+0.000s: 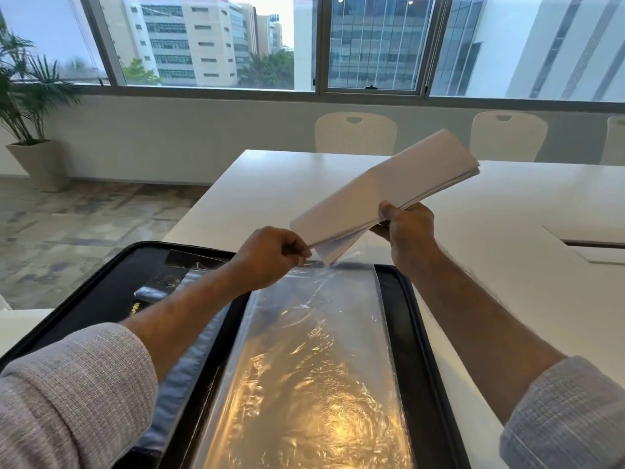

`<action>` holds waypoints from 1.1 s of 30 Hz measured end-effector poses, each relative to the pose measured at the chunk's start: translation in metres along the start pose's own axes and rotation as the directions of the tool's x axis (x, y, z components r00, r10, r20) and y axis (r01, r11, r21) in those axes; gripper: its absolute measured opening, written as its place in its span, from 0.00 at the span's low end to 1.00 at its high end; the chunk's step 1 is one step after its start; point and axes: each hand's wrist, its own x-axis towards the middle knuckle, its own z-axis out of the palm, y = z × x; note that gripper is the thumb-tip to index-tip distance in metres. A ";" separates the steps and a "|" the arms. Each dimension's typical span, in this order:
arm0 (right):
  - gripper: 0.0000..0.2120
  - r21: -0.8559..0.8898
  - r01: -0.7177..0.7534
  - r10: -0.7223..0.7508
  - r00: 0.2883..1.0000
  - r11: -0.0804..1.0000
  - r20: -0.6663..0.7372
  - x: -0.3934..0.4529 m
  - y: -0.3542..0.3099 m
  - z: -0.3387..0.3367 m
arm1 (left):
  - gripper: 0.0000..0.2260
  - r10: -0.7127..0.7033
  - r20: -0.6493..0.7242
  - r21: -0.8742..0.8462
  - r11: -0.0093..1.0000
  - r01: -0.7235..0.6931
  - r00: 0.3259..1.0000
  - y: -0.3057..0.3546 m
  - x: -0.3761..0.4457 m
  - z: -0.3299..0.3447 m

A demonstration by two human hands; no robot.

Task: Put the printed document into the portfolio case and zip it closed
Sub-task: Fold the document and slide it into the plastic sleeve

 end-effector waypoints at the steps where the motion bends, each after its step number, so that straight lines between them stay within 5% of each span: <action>1: 0.10 -0.013 -0.003 0.003 1.000 1.000 0.012 0.000 0.000 -0.002 | 0.06 0.015 -0.043 0.018 1.000 -0.014 0.999 0.000 -0.001 0.000; 9: 0.13 -0.184 -0.025 0.049 0.991 0.983 0.125 -0.001 -0.005 -0.018 | 0.03 0.027 -0.187 0.059 0.998 -0.016 0.982 0.002 0.000 -0.003; 25: 0.16 -0.140 -0.276 0.287 0.956 0.951 0.066 0.009 -0.007 -0.014 | 0.04 0.067 0.038 -0.044 0.997 -0.065 0.997 0.039 0.009 0.017; 29: 0.15 -0.250 -0.229 0.259 0.962 0.941 0.091 0.007 -0.009 -0.009 | 0.06 0.072 0.071 0.031 0.997 -0.074 0.995 0.060 0.017 0.030; 33: 0.12 -0.465 -0.077 0.214 0.944 0.882 0.250 -0.003 -0.013 -0.009 | 0.04 0.057 -0.037 0.063 0.997 -0.054 0.998 0.068 0.027 0.043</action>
